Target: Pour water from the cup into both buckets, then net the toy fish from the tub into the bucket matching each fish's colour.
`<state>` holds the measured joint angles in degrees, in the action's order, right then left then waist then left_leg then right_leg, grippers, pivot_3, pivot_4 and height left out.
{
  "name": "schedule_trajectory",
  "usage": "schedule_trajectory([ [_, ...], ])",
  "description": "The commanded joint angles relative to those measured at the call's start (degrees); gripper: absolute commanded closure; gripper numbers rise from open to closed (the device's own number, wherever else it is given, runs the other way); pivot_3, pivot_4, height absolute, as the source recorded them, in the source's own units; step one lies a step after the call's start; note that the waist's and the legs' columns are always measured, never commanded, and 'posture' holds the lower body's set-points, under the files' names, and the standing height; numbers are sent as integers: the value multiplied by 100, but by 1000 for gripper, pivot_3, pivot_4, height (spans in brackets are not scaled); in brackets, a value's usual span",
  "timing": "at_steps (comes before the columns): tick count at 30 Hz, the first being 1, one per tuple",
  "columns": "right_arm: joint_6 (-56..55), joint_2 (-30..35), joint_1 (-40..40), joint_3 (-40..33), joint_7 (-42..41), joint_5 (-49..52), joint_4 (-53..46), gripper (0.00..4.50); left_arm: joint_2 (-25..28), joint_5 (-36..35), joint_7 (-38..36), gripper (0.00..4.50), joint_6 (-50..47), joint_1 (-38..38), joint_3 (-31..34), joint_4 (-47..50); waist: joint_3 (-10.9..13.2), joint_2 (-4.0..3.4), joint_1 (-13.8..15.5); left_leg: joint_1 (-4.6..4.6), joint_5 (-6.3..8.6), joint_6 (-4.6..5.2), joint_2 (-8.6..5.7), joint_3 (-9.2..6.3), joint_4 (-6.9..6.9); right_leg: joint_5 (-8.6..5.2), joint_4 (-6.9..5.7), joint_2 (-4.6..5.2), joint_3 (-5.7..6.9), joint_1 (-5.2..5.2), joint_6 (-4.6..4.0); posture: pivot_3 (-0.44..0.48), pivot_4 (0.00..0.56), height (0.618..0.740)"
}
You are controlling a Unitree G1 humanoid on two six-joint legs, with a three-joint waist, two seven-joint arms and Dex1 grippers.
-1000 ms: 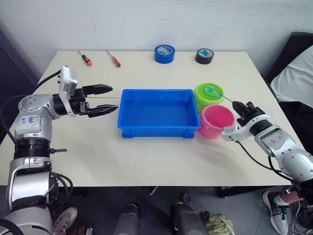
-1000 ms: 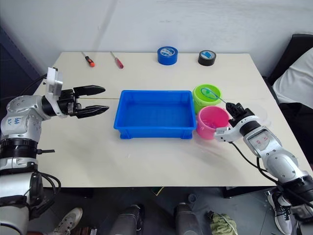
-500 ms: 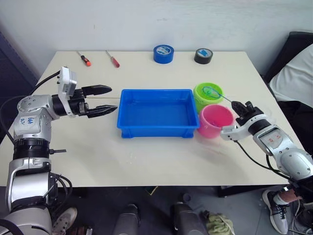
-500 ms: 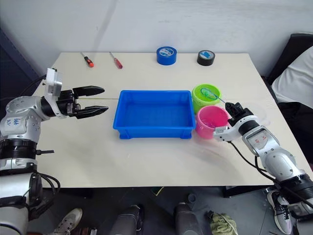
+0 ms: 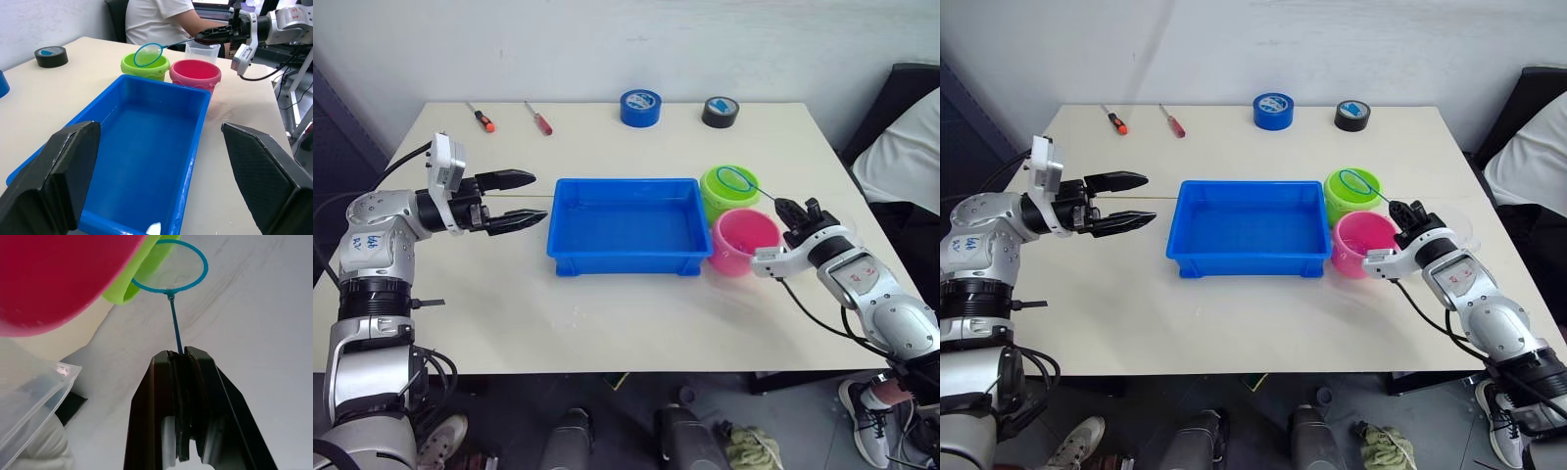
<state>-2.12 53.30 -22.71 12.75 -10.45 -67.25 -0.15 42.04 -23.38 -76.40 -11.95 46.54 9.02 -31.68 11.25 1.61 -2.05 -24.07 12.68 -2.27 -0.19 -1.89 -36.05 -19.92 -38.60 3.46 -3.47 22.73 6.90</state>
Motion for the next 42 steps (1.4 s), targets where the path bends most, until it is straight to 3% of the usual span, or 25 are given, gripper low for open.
schedule_trajectory([
  [1, 41, -4, -92, -499, -436, 719, -504, 4500, 195, -64, -48, 187, 28, 28, 156, 149, 0, 0, -1, 0, 0, 0, 0, -1, 0, 0, 0, 0, 1, 0, 0, 0, 150, 734],
  [5, 550, -453, -566, -1362, -2051, 3265, -1335, 4500, 380, -184, -299, 187, -256, 29, 119, 285, 0, 0, -48, 0, 0, 0, 6, -1, -1, 0, 1, -3, 1, -3, 0, 0, 150, 734],
  [7, 907, -556, -696, -1548, -2680, 3997, -1460, 4500, 481, -244, -454, 187, -449, -3, 99, 406, 0, 0, -54, 2, 0, 0, 11, -8, 0, 0, 0, -4, 6, -8, 0, 0, 150, 734],
  [10, 1777, -894, -846, -1889, -3853, 5944, -1645, 4500, 698, -381, -668, 187, -795, -88, 112, 780, -4, 9, -57, 4, 0, 0, 28, -32, 0, 0, 15, -2, 25, -27, 0, 0, 150, 734],
  [18, 3964, -916, -1150, -1623, -5864, 8884, -2062, 4500, 1395, -879, -877, 187, -1716, -1050, 341, 2341, -1, 2, -112, 4, 1, 2, 37, -73, 4, 0, 22, 4, 15, -24, 0, 0, 150, 734],
  [21, 4034, -872, -1216, -1255, -5989, 8964, -1904, 4500, 1462, -883, -770, 187, -1648, -1406, 393, 2748, -1, 2, -96, 10, 2, 3, 42, -77, 6, -1, 21, 11, 17, -26, -2, 0, 150, 734],
  [29, 2901, -1445, -788, 89, -6098, 8444, -1385, 4500, 1248, -680, -10, 187, -1418, -2633, 512, 3838, 0, 0, -79, 3, 4, 6, 39, -72, 13, -1, 37, 16, 12, -18, -3, 0, 150, 734],
  [36, 1671, -2245, -906, 785, -5559, 7562, -80, 4500, 1109, -680, 331, 187, -1399, -2945, 371, 4002, 0, 1, -89, 8, 4, 5, 36, -70, 11, 1, 37, 10, 11, -21, -2, 0, 150, 734],
  [42, 1039, -2616, -1133, 900, -5512, 7294, 902, 4500, 999, -485, 306, 187, -1087, -2902, 73, 3810, 0, 0, -91, 8, 4, 5, 34, -70, 12, 1, 38, 8, 13, -21, -2, 0, 150, 734],
])
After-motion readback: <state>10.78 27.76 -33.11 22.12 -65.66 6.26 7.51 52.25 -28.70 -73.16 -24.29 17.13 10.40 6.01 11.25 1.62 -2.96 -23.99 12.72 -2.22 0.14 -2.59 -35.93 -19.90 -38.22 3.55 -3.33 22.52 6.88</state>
